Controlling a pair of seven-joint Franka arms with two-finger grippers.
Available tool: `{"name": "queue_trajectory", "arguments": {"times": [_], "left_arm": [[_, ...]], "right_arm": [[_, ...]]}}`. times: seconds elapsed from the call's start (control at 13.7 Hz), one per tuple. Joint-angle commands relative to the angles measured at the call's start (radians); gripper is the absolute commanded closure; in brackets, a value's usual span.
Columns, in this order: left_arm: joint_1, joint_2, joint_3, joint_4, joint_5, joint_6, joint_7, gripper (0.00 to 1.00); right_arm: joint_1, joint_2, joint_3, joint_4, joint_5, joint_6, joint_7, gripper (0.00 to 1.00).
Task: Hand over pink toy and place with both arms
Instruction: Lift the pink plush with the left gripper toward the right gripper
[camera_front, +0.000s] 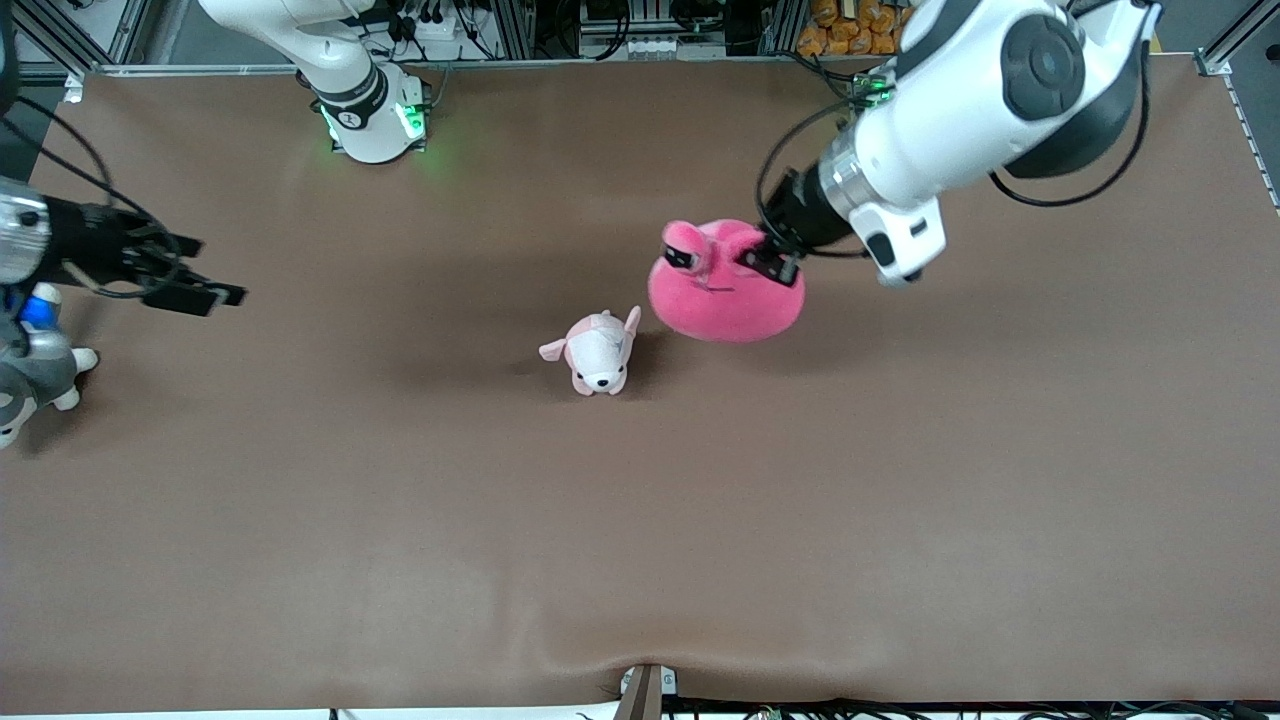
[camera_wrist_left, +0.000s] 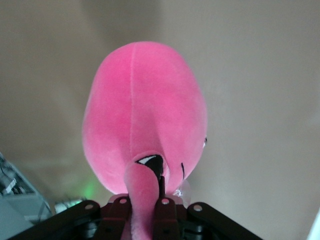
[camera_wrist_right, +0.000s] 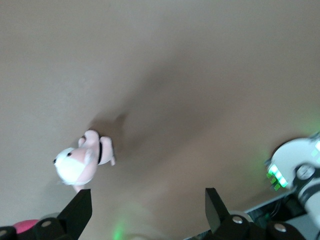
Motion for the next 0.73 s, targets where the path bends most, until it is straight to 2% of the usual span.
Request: {"name": "queue_trajectory", "arguments": {"times": [0.0, 0.29, 0.44, 0.66], "left_arm": [[-0.096, 0.073, -0.006, 0.112, -0.008, 0.011, -0.159, 1.00], [-0.211, 0.127, -0.002, 0.153, -0.002, 0.150, -0.351, 1.00], [-0.262, 0.172, 0.003, 0.153, 0.001, 0.247, -0.400, 1.00], [-0.314, 0.199, 0.003, 0.154, 0.078, 0.364, -0.472, 1.00]], "right_arm": [[0.095, 0.022, -0.008, 0.020, 0.071, 0.047, 0.229, 0.00], [0.262, 0.056, -0.008, 0.021, 0.099, 0.222, 0.536, 0.00], [0.317, 0.077, -0.008, 0.021, 0.101, 0.254, 0.682, 0.00], [0.364, 0.082, -0.008, 0.018, 0.145, 0.239, 0.813, 0.00]]}}
